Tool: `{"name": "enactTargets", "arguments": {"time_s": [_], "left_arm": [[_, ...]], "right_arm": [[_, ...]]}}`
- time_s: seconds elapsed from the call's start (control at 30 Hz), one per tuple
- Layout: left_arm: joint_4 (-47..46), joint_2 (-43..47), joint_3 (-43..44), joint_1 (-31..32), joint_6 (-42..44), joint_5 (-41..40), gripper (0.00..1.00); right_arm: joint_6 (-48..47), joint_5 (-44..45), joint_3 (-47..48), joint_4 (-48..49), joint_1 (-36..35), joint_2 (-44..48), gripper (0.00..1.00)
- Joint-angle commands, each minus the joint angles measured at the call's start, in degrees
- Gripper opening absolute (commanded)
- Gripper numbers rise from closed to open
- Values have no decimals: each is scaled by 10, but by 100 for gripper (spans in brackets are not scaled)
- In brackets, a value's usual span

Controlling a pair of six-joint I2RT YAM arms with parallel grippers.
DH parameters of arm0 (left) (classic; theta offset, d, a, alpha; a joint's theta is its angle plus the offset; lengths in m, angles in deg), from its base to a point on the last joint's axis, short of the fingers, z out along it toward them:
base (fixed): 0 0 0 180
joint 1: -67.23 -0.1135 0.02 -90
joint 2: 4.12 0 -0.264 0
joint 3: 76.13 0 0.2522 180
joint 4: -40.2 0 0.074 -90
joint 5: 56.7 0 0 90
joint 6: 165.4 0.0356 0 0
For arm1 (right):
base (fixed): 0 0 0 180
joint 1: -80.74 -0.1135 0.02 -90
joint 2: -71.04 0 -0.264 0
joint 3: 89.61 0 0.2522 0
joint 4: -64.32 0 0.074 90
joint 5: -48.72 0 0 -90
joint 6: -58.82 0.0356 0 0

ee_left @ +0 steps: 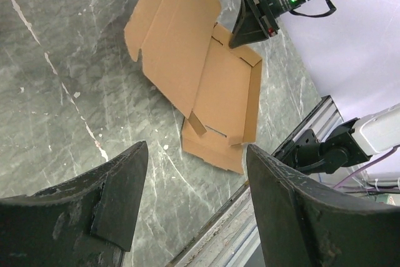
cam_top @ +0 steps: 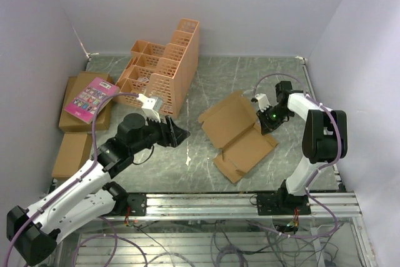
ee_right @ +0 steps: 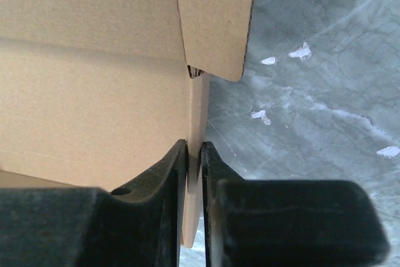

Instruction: Fold the paper box

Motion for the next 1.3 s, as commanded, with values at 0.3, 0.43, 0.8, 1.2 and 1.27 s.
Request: {"name": "enactTargets", "arguments": {"time_s": [0.3, 0.43, 0.8, 1.2, 1.27], "left_arm": [[-66, -7, -40, 0, -25, -5, 72], [-91, -19, -53, 16, -38, -13, 72], [-198, -60, -107, 140, -96, -140, 77], [-446, -127, -203, 144, -134, -182, 90], [-500, -170, -208, 143, -131, -165, 90]], "right_arm": [[13, 56, -71, 72, -5, 73, 19], [7, 62, -92, 76, -6, 88, 25], [13, 58, -115, 101, -5, 92, 0], [14, 15, -112, 87, -4, 107, 0], [16, 7, -109, 84, -4, 107, 0]]}}
